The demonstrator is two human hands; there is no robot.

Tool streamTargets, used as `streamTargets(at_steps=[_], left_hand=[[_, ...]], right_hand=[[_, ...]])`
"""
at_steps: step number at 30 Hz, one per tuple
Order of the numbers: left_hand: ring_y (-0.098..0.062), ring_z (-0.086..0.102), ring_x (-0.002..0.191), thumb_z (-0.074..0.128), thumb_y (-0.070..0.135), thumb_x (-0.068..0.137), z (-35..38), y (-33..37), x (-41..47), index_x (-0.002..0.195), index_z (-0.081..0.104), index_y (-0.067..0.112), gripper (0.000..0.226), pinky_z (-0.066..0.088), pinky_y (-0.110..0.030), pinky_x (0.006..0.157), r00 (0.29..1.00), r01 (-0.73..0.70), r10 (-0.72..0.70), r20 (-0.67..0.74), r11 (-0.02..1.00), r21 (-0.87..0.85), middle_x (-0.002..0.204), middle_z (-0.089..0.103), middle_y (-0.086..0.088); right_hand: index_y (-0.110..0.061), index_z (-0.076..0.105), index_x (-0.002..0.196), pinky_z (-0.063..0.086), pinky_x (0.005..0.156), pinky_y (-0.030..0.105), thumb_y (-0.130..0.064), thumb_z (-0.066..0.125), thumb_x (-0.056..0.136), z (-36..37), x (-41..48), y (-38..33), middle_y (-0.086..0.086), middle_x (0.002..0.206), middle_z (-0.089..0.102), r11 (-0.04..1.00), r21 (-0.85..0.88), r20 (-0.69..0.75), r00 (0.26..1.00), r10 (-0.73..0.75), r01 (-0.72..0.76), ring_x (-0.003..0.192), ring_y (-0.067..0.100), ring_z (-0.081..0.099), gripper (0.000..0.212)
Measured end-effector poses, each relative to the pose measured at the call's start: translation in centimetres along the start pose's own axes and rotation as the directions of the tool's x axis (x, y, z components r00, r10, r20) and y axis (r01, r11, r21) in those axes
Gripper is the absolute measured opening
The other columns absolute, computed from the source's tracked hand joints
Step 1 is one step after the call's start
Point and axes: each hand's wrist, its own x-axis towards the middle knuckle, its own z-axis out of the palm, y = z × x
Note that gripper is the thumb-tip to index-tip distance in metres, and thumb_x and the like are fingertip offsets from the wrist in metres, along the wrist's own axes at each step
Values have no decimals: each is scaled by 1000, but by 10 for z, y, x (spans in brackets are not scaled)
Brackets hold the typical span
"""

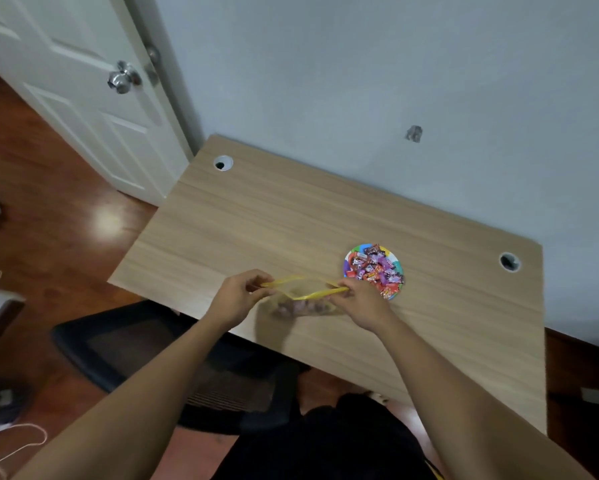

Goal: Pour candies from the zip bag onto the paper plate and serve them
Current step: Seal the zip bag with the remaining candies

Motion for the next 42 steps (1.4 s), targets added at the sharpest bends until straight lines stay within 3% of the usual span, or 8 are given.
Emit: streamTargets(at_steps=[3,8,15,20,24,33,38,42], left_hand=[[-24,75,88,82,28,93,-6,-8,-3,91,80,22,6,57,-34,78,1000,-7,6,-22,1000,-14,85,81,1],[-17,72,83,78,23,95,-13,-4,-1,89,82,20,7,49,-21,71,998,-14,12,-69,999,-29,84,81,1],[-13,69,87,81,18,92,-11,11,5,91,82,17,2,53,-15,75,992,-120,119,-44,993,-9,92,75,4],[-5,70,86,84,22,89,-4,27,5,97,82,20,8,48,-6,68,991,-121,118,-58,992,-47,91,80,6],[3,67,74,90,22,84,-7,31,6,81,80,28,11,50,-18,75,989,-50,21,-148,980,-193,77,78,14],[-19,72,75,86,17,87,-18,35,6,77,82,23,13,64,-34,62,982,-22,-18,-187,978,-209,80,79,9],[4,66,70,86,23,87,-20,35,8,83,83,19,6,62,-40,76,978,-44,6,-209,983,-176,81,77,11],[-12,76,88,86,19,87,-23,34,10,90,84,20,4,61,-43,90,987,-73,33,-157,964,-254,89,83,-1]], right_hand=[[-27,79,86,37,60,19,-30,77,96,0,-1,-4,-11,65,60,1000,13,0,1000,-22,22,64,1,57,11],[-26,77,75,30,58,30,-40,75,97,-14,2,-11,2,62,51,999,-40,105,994,-18,22,59,10,41,26],[-29,72,129,52,96,27,-46,78,91,-8,11,-53,-8,119,77,958,-234,184,975,-120,163,109,8,69,42],[-29,73,107,55,82,41,-45,70,94,17,19,-85,-9,97,74,929,-239,123,958,-261,283,90,16,67,21],[-22,71,93,52,74,43,-45,69,97,27,24,-95,-5,83,68,936,-205,27,957,-288,287,81,21,63,24],[-19,72,89,48,71,39,-40,74,96,32,21,-113,-5,78,69,954,-102,-56,956,-287,280,76,19,61,23],[-18,71,89,48,69,39,-40,73,97,32,23,-119,-2,76,69,964,-68,-85,961,-262,257,73,22,60,23],[-21,74,91,47,67,36,-39,74,97,27,25,-117,-6,70,66,970,-51,-94,966,-240,236,68,15,59,19]])
